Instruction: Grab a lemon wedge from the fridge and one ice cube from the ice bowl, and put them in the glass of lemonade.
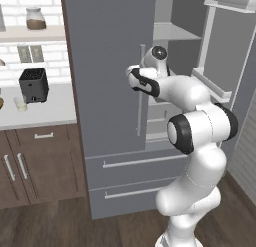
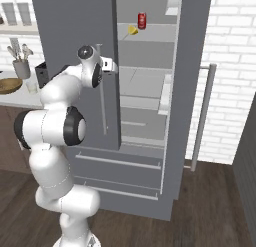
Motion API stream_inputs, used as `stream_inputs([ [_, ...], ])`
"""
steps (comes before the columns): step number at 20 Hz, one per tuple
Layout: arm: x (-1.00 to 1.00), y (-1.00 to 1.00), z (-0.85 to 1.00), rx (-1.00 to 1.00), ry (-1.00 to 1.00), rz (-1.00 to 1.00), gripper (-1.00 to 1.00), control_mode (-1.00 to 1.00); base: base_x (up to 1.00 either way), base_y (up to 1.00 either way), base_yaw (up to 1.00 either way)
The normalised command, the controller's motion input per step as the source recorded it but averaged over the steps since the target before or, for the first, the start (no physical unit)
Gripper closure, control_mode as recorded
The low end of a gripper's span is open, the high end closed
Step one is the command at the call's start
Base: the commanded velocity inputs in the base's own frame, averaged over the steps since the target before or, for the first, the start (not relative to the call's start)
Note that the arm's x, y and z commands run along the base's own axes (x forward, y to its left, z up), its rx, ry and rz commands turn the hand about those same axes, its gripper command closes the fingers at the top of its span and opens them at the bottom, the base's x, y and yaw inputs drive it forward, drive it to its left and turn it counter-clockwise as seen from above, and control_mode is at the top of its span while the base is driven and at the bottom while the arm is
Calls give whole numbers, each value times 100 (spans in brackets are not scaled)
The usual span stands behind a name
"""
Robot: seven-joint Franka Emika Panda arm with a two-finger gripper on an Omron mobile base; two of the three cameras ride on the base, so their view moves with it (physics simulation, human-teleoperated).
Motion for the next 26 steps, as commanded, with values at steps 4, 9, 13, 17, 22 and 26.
stream_inputs([
  [4,19,0,0,0,3,0,100,-100,0,0,0],
  [9,13,0,0,0,3,0,100,-100,0,0,0],
  [13,3,1,0,0,0,0,100,-100,0,0,0],
  [17,-11,22,14,0,0,0,100,-100,0,0,0],
  [22,-67,63,50,0,-11,11,100,-100,0,0,0],
  [26,-94,87,70,0,-7,19,100,-100,0,0,0],
])
